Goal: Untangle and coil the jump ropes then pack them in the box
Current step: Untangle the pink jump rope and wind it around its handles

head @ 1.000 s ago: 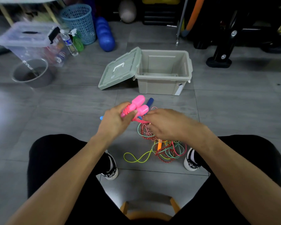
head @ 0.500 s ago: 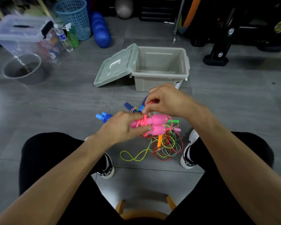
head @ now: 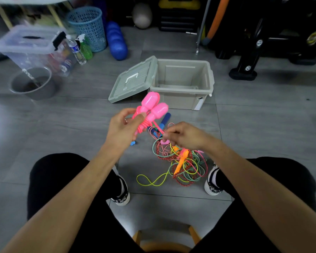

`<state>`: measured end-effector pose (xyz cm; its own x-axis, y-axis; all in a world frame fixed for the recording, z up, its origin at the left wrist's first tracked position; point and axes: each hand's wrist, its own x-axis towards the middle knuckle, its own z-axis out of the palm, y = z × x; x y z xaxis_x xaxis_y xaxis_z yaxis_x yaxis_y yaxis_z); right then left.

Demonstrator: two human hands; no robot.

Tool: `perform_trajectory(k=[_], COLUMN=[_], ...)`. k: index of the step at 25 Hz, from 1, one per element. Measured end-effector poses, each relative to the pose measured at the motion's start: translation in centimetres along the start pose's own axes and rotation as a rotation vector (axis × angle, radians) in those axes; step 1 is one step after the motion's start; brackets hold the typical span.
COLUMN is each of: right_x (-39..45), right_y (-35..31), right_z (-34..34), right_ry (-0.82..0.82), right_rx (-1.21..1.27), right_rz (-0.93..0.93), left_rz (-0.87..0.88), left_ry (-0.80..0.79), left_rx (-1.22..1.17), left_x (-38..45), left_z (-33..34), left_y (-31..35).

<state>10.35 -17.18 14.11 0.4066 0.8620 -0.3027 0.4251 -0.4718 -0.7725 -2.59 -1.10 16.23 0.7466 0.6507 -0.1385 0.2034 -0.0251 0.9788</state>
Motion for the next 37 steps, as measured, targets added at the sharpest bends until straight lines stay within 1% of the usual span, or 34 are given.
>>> perform_trajectory(k=[2,4,6,8,10,12,14,15,17,19,21,23,25,27,29,32,33,34,37], right_x=[-0.4,-1.1,-2.1,-2.8,-2.7,-2.2,-1.5,-1.2,-0.5,0.0,0.3,0.4,0.3,0.1,-0.1,-0.7,-1.0,-1.4,-2.2], right_y=[-1.5,-2.7,-3.4,-3.8,-4.3,-4.2,-3.5,-3.1,-2.3,-1.4,0.0,1.3,2.1,1.4,-0.2,-2.3,-3.0,-3.6,-4.7], right_z=[0.8,-0.4,-2.0,-3.0,-3.4,-3.8,-4.2,-4.5,-5.0,-5.6,-6.0,-5.9,-4.9,-3.4,-1.6,0.1,0.3,0.3,-0.9], right_ry=[0.015,0.067,0.107,0.119,0.117,0.128,0.129,0.139,0.157,0.147,0.118,0.076,0.026,-0.022,-0.066,-0.074,-0.065,-0.054,0.023], right_rx=[-0.247,-0.452,-0.549,-0.598,-0.620,-0.609,-0.532,-0.440,-0.162,0.081,0.240,0.301,0.295,0.267,0.117,-0.406,-0.530,-0.597,-0.700], right_rz=[-0.093,-0.160,-0.178,-0.182,-0.191,-0.190,-0.200,-0.192,-0.133,-0.099,-0.061,-0.008,0.032,0.034,0.017,-0.055,-0.084,-0.103,-0.099], left_rz=[0.034,0.172,0.324,0.407,0.508,0.642,0.721,0.714,0.625,0.463,0.267,0.136,0.052,0.011,-0.019,-0.002,0.023,0.050,0.186], left_ry=[0.062,0.051,0.002,-0.071,-0.146,-0.215,-0.270,-0.293,-0.324,-0.359,-0.358,-0.274,-0.144,-0.021,0.060,0.111,0.114,0.112,0.060], left_rx=[0.162,0.403,0.632,0.782,0.880,0.958,0.959,0.916,0.781,0.547,0.265,0.079,0.019,0.022,0.060,0.218,0.321,0.455,0.850], left_x=[0.2,0.3,0.2,0.1,-0.2,-0.3,-0.4,-0.3,0.0,-0.1,-0.2,-0.4,-0.1,0.3,0.5,0.6,0.5,0.5,0.1], left_z=[0.1,0.2,0.4,0.8,1.3,1.7,1.9,1.8,1.6,1.7,1.7,1.5,1.0,0.8,0.8,0.7,0.8,0.8,1.6], left_y=[-0.4,-1.1,-1.8,-2.1,-2.3,-2.6,-2.6,-2.6,-2.5,-2.2,-1.5,-0.5,-0.1,-0.1,-0.2,-1.0,-1.2,-1.5,-1.4])
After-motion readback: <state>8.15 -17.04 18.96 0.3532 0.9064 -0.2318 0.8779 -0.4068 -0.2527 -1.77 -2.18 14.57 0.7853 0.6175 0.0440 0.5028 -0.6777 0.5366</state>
